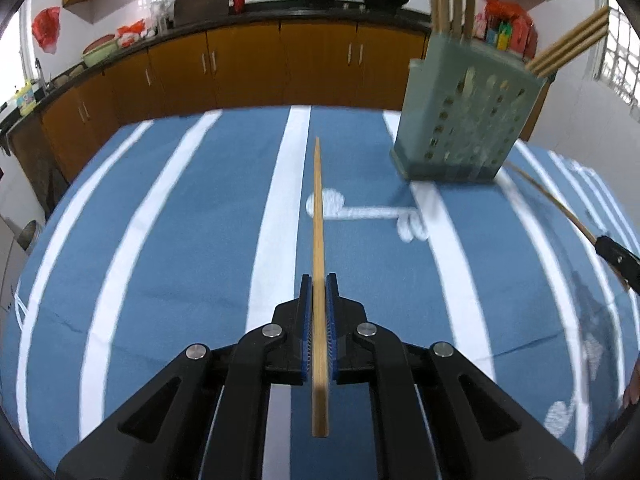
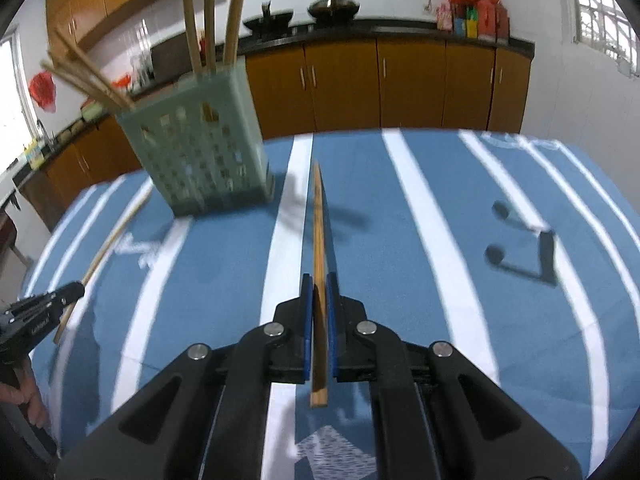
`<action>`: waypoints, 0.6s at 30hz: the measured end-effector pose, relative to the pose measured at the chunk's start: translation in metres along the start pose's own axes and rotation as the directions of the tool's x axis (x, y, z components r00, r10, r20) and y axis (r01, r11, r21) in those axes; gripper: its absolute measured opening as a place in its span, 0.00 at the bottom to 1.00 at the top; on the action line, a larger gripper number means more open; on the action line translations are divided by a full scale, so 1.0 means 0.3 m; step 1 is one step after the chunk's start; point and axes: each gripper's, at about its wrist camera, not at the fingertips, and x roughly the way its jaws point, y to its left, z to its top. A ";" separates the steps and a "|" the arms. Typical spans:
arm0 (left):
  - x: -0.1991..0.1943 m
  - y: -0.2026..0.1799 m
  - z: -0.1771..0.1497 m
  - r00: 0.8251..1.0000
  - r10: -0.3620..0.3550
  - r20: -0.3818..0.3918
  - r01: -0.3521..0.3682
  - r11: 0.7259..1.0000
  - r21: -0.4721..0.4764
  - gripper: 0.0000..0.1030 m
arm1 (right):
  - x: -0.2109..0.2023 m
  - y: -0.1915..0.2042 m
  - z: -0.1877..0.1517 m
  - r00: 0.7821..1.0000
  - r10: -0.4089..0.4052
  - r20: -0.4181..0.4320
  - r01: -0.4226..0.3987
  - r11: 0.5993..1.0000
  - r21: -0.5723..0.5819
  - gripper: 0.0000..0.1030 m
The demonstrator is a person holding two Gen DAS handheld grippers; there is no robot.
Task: Organize utensils
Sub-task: 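Lift the chopstick in the left tool over the holder while the right tool carries its chopstick there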
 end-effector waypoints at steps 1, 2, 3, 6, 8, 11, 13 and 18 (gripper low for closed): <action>-0.029 0.005 0.012 1.000 -0.008 0.022 0.008 1.000 0.000 0.07 | -0.015 -0.003 0.013 1.000 0.001 0.015 -0.001 1.000 0.001 0.07; -0.043 0.006 0.020 0.999 -0.015 0.035 0.015 1.000 -0.001 0.07 | -0.035 -0.005 0.027 0.999 0.002 0.035 -0.002 1.000 0.002 0.07; -0.063 0.009 0.031 0.998 -0.024 0.051 0.024 1.000 -0.004 0.07 | -0.053 -0.007 0.040 0.999 0.004 0.053 -0.005 1.000 0.003 0.07; -0.128 0.014 0.067 0.993 -0.048 0.106 0.050 0.999 -0.013 0.07 | -0.106 -0.008 0.081 0.994 0.012 0.110 -0.013 1.000 0.007 0.07; -0.165 0.019 0.092 0.988 -0.062 0.139 0.065 0.998 -0.020 0.07 | -0.139 -0.009 0.105 0.989 0.018 0.145 -0.020 1.000 0.009 0.07; -0.216 0.021 0.125 0.979 -0.086 0.183 0.093 0.995 -0.032 0.07 | -0.182 -0.007 0.134 0.980 0.030 0.194 -0.033 0.999 0.011 0.07; -0.250 0.024 0.142 0.972 -0.096 0.214 0.106 0.994 -0.037 0.07 | -0.206 -0.002 0.151 0.976 0.037 0.217 -0.039 0.999 0.006 0.07; -0.285 0.024 0.169 0.962 -0.101 0.252 0.113 0.993 -0.034 0.07 | -0.214 0.011 0.168 0.977 0.034 0.208 -0.032 0.999 -0.013 0.07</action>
